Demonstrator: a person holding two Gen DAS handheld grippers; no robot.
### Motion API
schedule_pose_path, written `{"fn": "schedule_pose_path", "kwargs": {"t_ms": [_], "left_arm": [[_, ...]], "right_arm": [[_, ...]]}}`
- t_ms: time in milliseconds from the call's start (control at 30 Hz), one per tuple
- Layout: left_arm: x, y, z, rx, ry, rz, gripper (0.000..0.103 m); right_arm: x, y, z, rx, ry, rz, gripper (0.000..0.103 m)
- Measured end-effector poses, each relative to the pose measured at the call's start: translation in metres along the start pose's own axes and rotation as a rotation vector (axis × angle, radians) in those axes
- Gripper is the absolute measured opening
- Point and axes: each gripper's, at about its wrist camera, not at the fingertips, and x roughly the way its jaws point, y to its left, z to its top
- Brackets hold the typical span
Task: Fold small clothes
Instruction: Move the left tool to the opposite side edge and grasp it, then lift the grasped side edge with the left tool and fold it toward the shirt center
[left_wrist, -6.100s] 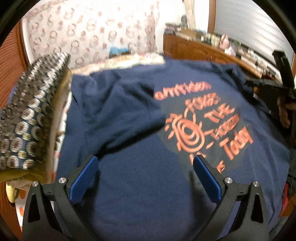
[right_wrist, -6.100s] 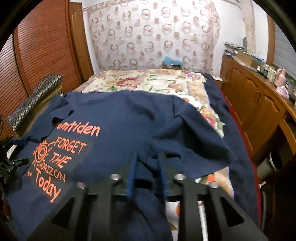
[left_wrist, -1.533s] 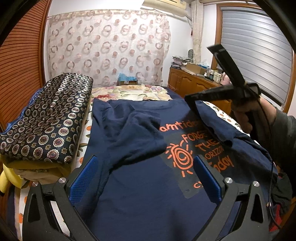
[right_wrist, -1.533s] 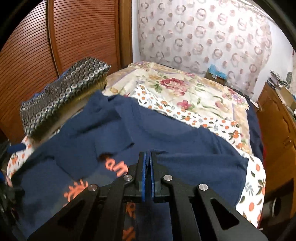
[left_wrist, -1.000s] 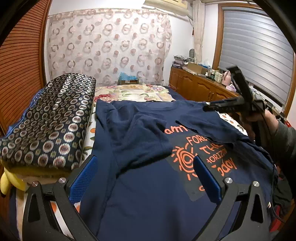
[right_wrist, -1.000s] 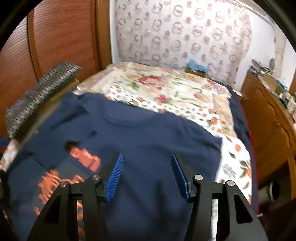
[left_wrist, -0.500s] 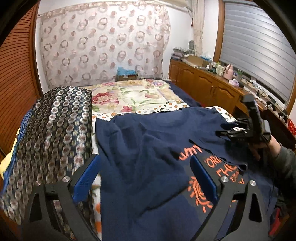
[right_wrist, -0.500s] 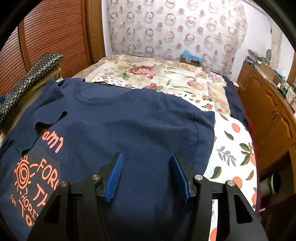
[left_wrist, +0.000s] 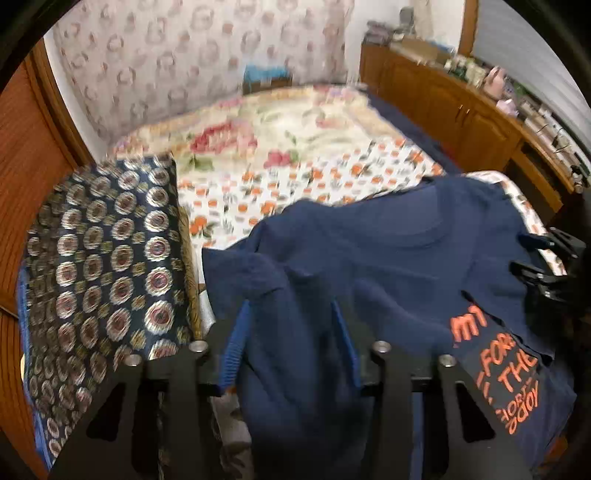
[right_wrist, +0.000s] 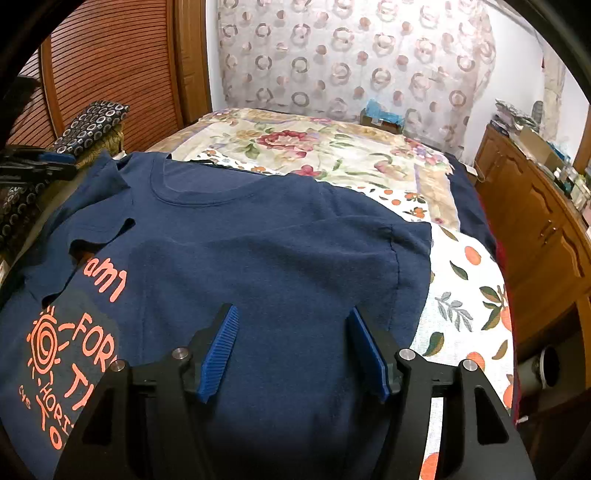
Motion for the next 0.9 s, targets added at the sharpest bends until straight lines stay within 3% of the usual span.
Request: {"fn": "schedule_pose_path", "kwargs": {"t_ms": [267, 433, 500, 533, 600, 767, 900], "left_arm": [[0.037, -0.006, 0.005, 0.048, 0.121, 0.103, 0.039], [0.044, -0.003, 0.004, 0.061, 0.142, 0.104, 0.038], [0.044, -0.001, 0.005, 0.063, 0.137, 0.093, 0.011], [0.043, 0.0, 0.004, 0.062, 0.135, 0.085, 0.006], [0.04, 0.002, 0.004, 0.065, 0.112, 0.075, 0.004], [-0.012, 0.017, 0.007, 0.013, -0.062, 0.067, 0.003], [-0.034, 0.031, 0.008, -0.009, -0.127, 0.062, 0.003]], "right_arm": [[0.001, -0.001, 0.0, -0.002, 0.0, 0.0, 0.065], [0.001, -0.001, 0.0, -0.002, 0.001, 0.0, 0.065], [0.001, -0.001, 0.0, -0.002, 0.001, 0.001, 0.065], [0.001, -0.001, 0.0, -0.002, 0.001, 0.001, 0.065], [0.001, -0.001, 0.0, -0.002, 0.001, 0.0, 0.065], [0.0, -0.002, 0.0, 0.003, 0.001, 0.005, 0.066], [-0.005, -0.009, 0.0, 0.033, -0.003, 0.037, 0.066]]}}
